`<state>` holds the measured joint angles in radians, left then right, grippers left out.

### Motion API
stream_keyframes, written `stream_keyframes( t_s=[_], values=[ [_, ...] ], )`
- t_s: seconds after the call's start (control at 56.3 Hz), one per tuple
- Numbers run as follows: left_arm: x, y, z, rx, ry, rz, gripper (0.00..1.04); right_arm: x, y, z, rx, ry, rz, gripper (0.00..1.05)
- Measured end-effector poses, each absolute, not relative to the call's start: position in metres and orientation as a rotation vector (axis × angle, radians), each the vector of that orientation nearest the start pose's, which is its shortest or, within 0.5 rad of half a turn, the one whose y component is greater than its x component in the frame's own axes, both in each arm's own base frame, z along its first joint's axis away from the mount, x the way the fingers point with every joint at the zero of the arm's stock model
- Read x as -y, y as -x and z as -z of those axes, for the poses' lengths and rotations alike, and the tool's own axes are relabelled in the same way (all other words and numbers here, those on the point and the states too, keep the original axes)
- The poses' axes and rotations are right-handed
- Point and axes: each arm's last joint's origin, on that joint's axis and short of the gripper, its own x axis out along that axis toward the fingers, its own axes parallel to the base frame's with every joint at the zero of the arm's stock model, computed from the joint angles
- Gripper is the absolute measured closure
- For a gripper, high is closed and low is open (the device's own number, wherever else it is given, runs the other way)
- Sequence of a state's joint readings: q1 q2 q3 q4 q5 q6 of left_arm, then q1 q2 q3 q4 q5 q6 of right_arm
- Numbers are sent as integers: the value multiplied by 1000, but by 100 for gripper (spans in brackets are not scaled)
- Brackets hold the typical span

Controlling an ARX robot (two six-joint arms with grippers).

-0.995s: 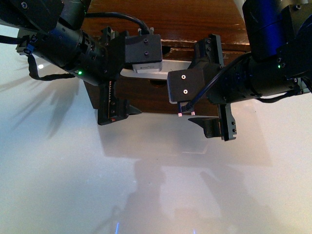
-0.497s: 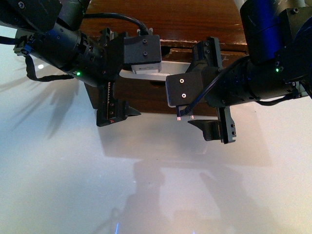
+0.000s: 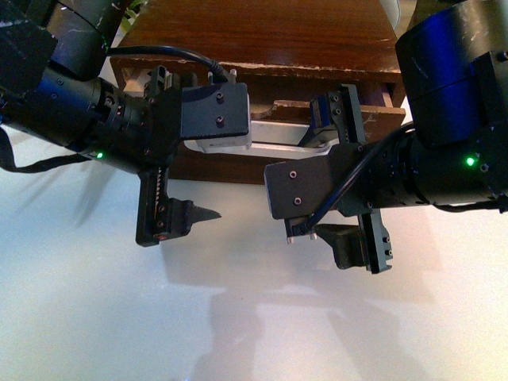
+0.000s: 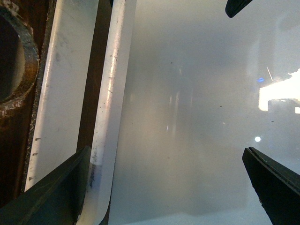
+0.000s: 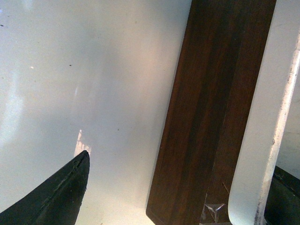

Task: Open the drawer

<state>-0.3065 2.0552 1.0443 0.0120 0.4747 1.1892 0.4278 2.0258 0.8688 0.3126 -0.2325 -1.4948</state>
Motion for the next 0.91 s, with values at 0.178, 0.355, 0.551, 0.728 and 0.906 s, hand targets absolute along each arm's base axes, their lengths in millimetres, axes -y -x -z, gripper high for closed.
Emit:
stream_keyframes(
  t_s=[0.178, 0.355, 0.551, 0.728, 0.906],
  values=[
    [121, -338, -81, -454, -949, 1229, 8, -156, -304, -68, -216, 1420, -1160, 9],
    [119, -329, -79, -450, -946, 1241, 8, -160, -291, -68, -201, 1429, -1172, 9],
    [117, -320, -78, -452, -951, 1253, 8, -163, -281, -66, -200, 1434, -1179, 9],
    [117, -314, -79, -451, -956, 1261, 8, -164, -274, -65, -202, 1435, -1184, 9],
    [116, -311, -79, -452, -960, 1265, 8, -163, -271, -64, -198, 1439, -1182, 9]
  ],
)
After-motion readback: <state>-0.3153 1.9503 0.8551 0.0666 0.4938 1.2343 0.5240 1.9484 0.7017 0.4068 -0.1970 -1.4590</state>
